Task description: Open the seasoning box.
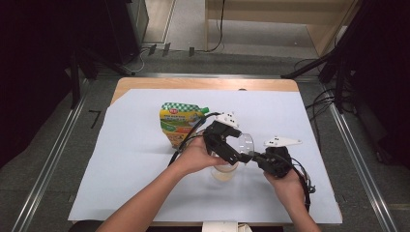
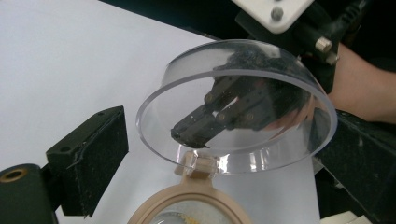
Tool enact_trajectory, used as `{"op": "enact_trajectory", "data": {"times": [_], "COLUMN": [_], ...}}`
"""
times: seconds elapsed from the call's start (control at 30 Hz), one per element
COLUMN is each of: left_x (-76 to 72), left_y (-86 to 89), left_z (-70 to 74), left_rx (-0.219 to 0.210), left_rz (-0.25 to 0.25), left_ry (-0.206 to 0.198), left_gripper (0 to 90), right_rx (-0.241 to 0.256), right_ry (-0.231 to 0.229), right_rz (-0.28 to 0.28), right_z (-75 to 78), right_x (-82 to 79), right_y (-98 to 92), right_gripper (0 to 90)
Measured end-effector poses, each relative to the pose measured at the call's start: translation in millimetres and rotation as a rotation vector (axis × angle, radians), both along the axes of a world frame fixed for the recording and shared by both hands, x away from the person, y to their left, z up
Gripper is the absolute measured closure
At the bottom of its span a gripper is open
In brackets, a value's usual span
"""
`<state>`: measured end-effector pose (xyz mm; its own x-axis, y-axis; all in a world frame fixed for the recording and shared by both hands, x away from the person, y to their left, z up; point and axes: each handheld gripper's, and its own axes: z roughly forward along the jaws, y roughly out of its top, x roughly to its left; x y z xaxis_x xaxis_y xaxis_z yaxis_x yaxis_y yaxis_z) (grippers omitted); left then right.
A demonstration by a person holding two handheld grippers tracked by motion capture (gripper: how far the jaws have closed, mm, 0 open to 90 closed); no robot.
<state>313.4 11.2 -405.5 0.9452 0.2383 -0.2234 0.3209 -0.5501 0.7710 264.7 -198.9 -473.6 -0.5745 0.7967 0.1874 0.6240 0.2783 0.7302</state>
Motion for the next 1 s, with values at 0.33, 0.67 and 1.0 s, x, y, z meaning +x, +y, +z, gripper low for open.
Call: {"op": "enact_trajectory", "data": {"times": [0.33,0.67,1.0], "left_x": [-7.3,-7.5,-7.6], "left_y": [25.7,58.2,78.0], "left_z": [13.5,20.9,18.0], "left_rx": [-0.021,-0.015,-0.004], "left_rz": [0.011,0.026,0.044], "left_ry": [0.015,0.038,0.065], "left_gripper": [6.8,29.2,50.8], "right_rx": [0.020,0.082,0.096], "right_ry": [-0.001,0.009,-0.005], "right_rz": [0.016,0.104,0.195], "right_z": [11.9,23.8,30.8], "right_x": [-17.2,-54.5,-73.5], "right_y": [-9.1,-5.9,11.0], "right_gripper": [86.7,82.3,81.8]}}
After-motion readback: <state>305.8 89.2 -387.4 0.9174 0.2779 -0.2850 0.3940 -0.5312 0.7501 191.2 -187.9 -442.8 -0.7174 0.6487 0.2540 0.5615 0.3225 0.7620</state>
